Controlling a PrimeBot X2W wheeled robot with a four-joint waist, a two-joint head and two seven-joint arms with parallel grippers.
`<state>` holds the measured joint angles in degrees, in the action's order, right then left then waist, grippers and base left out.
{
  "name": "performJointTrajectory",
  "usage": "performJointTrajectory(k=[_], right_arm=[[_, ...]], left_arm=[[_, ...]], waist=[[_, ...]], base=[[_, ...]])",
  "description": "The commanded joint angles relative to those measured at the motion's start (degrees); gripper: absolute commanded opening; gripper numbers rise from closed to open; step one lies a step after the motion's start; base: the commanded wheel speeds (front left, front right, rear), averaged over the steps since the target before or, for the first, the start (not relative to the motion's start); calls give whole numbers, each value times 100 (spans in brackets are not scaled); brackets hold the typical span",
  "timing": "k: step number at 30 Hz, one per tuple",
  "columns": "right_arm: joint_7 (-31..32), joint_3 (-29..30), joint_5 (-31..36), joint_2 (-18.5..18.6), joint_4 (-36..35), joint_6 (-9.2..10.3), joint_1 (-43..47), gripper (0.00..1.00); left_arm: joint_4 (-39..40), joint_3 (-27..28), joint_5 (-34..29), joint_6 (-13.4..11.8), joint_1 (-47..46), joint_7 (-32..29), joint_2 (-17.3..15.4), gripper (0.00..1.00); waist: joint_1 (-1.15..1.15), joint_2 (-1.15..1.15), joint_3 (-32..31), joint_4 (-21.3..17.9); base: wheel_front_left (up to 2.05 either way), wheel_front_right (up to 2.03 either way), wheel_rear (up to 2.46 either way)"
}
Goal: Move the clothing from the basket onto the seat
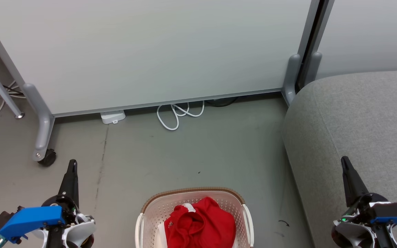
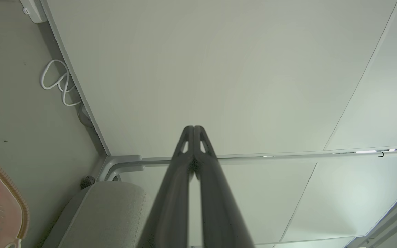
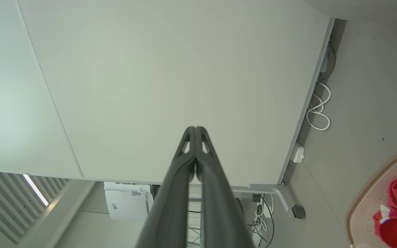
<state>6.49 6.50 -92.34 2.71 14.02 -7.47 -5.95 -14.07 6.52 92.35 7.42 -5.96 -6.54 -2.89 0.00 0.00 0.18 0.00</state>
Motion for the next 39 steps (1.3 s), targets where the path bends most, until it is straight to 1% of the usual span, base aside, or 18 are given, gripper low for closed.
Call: performJointTrajectory(k=[1,13,14,19,25,27,31,39], right_arm=[[9,5,-17,34,4,-5,-59,0],[9,5,-17,34,4,-5,-59,0],[-3,-2,0,0,-1,0,0,100],[-29,-50,3,-37,187,9,187,100],[-178,-172,88,-32,143,8,181,100],[-235,-205,208,-31,136,7,171,100],[-346,-260,588,-27,113,6,161,100],[-553,-273,1484,-20,81,5,158,100]], left_arm=[[21,10,15,13,-56,-14,6,0],[21,10,15,13,-56,-14,6,0],[1,-1,-3,0,0,3,0,100],[-195,-24,-14,-1,234,39,39,100],[-150,-111,-123,0,226,187,35,100],[-137,-139,-222,-4,222,245,34,100],[-104,-187,-577,-46,213,355,31,100],[-65,-342,-1519,-130,214,561,25,100]], waist=[[0,0,0,0],[0,0,0,0],[0,0,0,0],[0,0,0,0],[0,0,0,-1],[0,0,0,-1],[0,0,1,-1],[0,0,9,5]], base=[[0,0,0],[0,0,0],[0,0,0],[0,0,0],[0,0,0],[0,0,0],[0,0,0],[0,0,0]])
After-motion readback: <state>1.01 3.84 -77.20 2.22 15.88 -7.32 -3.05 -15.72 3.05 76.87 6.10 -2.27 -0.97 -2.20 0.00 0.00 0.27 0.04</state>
